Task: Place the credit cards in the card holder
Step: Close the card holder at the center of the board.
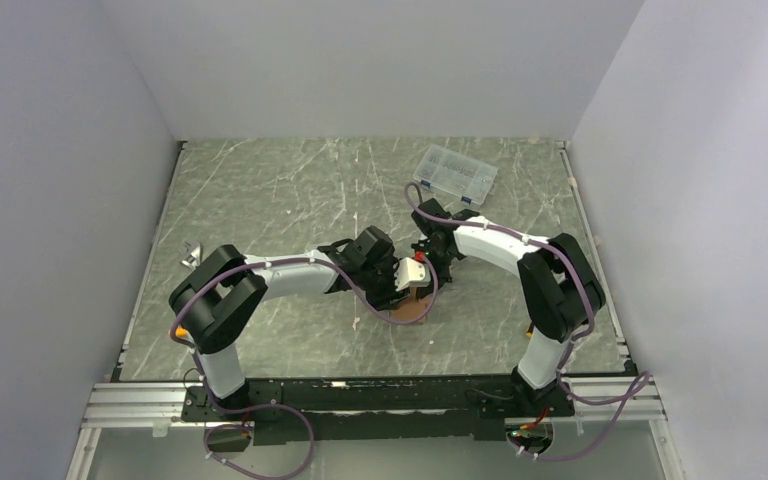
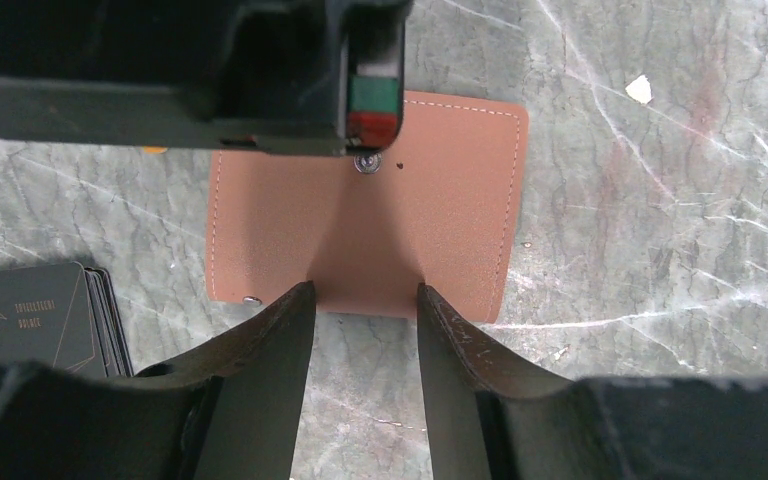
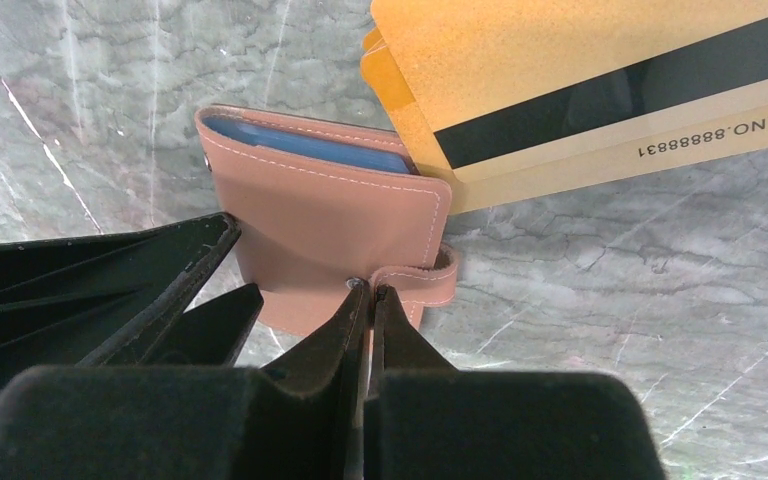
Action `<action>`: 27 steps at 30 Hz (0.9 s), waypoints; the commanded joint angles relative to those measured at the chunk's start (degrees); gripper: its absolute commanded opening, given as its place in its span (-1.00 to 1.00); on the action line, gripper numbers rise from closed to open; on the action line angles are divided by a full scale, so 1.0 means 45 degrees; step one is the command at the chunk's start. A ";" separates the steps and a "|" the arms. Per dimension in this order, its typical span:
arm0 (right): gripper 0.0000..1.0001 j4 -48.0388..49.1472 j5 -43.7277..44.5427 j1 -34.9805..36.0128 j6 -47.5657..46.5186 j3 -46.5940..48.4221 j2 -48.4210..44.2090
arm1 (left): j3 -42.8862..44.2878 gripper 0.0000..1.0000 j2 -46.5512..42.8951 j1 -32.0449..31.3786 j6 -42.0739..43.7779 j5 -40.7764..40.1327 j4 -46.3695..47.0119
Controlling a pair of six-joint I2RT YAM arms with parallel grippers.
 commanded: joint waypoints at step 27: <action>-1.00 0.1049 0.0637 0.0781 0.0862 0.0404 0.0440 | 0.0090 -0.09 0.0153 -0.0153 0.0323 0.0461 -0.0581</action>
